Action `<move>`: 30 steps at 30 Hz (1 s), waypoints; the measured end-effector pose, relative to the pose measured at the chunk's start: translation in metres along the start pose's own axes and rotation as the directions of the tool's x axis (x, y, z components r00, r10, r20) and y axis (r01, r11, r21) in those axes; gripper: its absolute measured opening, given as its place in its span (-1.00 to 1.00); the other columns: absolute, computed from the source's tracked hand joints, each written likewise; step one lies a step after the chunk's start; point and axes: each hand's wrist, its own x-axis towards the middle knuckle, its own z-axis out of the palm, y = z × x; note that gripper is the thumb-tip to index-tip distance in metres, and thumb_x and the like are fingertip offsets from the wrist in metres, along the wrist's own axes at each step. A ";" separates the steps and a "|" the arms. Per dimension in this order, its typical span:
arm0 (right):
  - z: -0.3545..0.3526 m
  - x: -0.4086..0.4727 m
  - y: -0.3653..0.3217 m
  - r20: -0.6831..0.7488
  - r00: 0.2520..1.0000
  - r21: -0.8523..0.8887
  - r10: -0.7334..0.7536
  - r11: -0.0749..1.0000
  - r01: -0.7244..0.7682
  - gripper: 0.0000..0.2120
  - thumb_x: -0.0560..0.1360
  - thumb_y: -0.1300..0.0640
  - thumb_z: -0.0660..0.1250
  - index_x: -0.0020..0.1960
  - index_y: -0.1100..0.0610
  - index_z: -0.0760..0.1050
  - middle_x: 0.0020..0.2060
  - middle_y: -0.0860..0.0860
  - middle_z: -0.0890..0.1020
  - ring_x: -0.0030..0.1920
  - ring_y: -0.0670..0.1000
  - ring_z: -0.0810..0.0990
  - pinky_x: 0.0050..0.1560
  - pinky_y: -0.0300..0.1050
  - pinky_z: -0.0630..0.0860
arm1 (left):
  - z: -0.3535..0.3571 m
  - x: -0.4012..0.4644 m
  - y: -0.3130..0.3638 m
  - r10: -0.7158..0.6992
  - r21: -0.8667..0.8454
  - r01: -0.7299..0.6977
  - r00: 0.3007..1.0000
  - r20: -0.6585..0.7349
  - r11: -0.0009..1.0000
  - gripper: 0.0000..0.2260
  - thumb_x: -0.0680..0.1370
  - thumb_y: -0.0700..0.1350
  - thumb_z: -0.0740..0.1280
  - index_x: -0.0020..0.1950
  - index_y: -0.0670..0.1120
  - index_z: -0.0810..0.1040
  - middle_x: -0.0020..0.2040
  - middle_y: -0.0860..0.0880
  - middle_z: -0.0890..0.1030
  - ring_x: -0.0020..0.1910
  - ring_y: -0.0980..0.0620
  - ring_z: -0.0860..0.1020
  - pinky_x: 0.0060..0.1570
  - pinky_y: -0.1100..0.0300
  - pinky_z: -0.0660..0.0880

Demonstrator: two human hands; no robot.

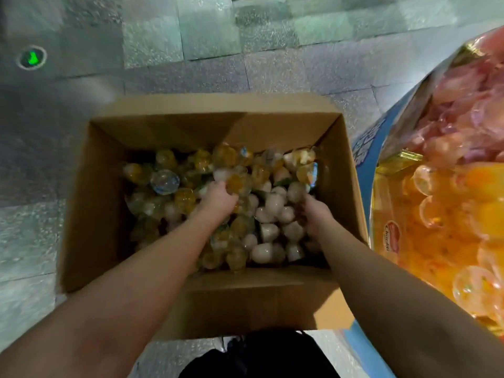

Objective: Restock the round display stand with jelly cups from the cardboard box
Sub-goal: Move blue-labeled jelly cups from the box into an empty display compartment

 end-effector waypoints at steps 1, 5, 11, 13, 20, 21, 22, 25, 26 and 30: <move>0.003 0.014 -0.004 0.006 1.000 0.085 0.010 0.996 -0.010 -0.46 0.50 -0.21 0.33 0.32 0.12 0.51 0.12 0.15 0.65 0.04 0.21 0.65 0.05 0.12 0.62 | 0.003 0.009 0.004 0.012 0.041 -0.012 1.000 -0.003 0.999 -0.54 0.56 -0.01 0.32 0.45 -0.02 0.35 0.40 -0.09 0.36 0.27 -0.11 0.47 0.21 -0.10 0.51; 0.010 0.067 -0.012 -0.010 0.995 0.341 0.097 0.936 -0.088 -0.40 0.39 -0.34 0.41 0.21 0.08 0.56 0.10 0.15 0.67 0.10 0.21 0.66 0.22 0.18 0.54 | 0.010 0.034 0.014 0.188 0.278 -0.189 0.982 0.030 0.942 -0.44 0.59 -0.05 0.29 0.56 0.00 0.18 0.58 -0.05 0.12 0.49 -0.14 0.23 0.41 -0.09 0.32; 0.024 0.078 -0.029 -0.038 0.992 0.517 0.117 0.852 -0.080 -0.46 0.44 -0.24 0.42 0.21 0.14 0.57 0.09 0.11 0.68 0.07 0.10 0.68 0.09 -0.01 0.62 | 0.016 0.056 0.016 0.286 0.492 -0.350 0.936 0.202 0.797 -0.48 0.64 -0.04 0.18 0.59 0.02 0.11 0.60 0.02 0.05 0.54 -0.13 0.10 0.43 -0.10 0.21; 0.024 0.080 -0.034 -0.055 0.989 0.554 0.139 0.828 -0.085 -0.63 0.49 -0.20 0.39 0.03 0.11 0.57 -0.20 0.05 0.67 -0.28 -0.01 0.65 -0.33 -0.22 0.59 | 0.018 0.057 0.016 0.352 0.476 -0.387 0.921 0.164 0.790 -0.52 0.64 -0.08 0.18 0.56 -0.05 0.18 0.58 -0.03 0.12 0.50 -0.14 0.20 0.40 -0.07 0.27; 0.026 0.081 -0.039 -0.041 0.985 0.623 0.169 0.775 -0.107 -0.89 0.59 0.01 0.33 0.09 0.00 0.53 -0.38 -0.04 0.46 -0.44 -0.13 0.43 -0.55 -0.37 0.29 | 0.015 0.066 0.025 0.434 0.543 -0.385 0.900 0.042 0.746 -0.70 0.60 -0.25 0.19 0.33 -0.10 0.44 0.40 -0.13 0.37 0.35 -0.15 0.35 0.27 -0.04 0.41; 0.028 0.074 -0.039 -0.032 0.987 0.635 0.155 0.766 -0.100 -0.86 0.57 0.02 0.37 0.07 0.05 0.53 -0.33 -0.02 0.48 -0.39 -0.10 0.46 -0.51 -0.33 0.37 | 0.014 0.067 0.025 0.448 0.552 -0.392 0.893 0.038 0.736 -0.70 0.60 -0.26 0.18 0.33 -0.10 0.45 0.40 -0.13 0.38 0.35 -0.15 0.35 0.28 -0.04 0.42; 0.029 0.066 -0.039 -0.032 0.990 0.635 0.134 0.768 -0.084 -0.82 0.54 0.03 0.41 0.07 0.09 0.52 -0.26 0.01 0.53 -0.32 -0.07 0.52 -0.43 -0.27 0.47 | 0.014 0.066 0.025 0.466 0.563 -0.405 0.884 0.040 0.721 -0.69 0.59 -0.27 0.18 0.33 -0.11 0.45 0.40 -0.13 0.39 0.36 -0.15 0.35 0.29 -0.04 0.42; 0.034 0.038 -0.034 -0.060 0.998 0.608 0.033 0.794 0.011 -0.71 0.57 0.04 0.38 0.24 0.10 0.49 -0.04 0.08 0.60 -0.11 0.03 0.61 -0.03 -0.12 0.60 | 0.013 0.068 0.022 0.532 0.600 -0.463 0.844 0.073 0.652 -0.65 0.57 -0.30 0.18 0.34 -0.12 0.44 0.38 -0.14 0.42 0.36 -0.16 0.37 0.30 -0.03 0.40; 0.034 0.029 -0.031 -0.083 0.997 0.567 -0.003 0.823 0.049 -0.71 0.59 0.05 0.34 0.29 0.08 0.46 -0.02 0.07 0.59 -0.08 0.04 0.61 0.07 -0.07 0.60 | 0.013 0.067 0.021 0.548 0.609 -0.479 0.832 0.085 0.632 -0.66 0.56 -0.30 0.18 0.33 -0.13 0.44 0.34 -0.14 0.46 0.33 -0.15 0.40 0.28 -0.02 0.41; 0.022 -0.016 -0.011 -0.121 0.988 0.392 -0.101 0.909 0.141 -0.91 0.61 0.10 0.29 0.10 0.06 0.48 0.00 0.06 0.59 0.06 0.07 0.62 0.16 -0.02 0.60 | 0.007 0.053 0.018 0.617 0.629 -0.516 0.783 0.072 0.581 -0.77 0.58 -0.28 0.17 0.20 -0.15 0.48 0.14 -0.12 0.57 0.15 -0.13 0.51 0.09 0.01 0.45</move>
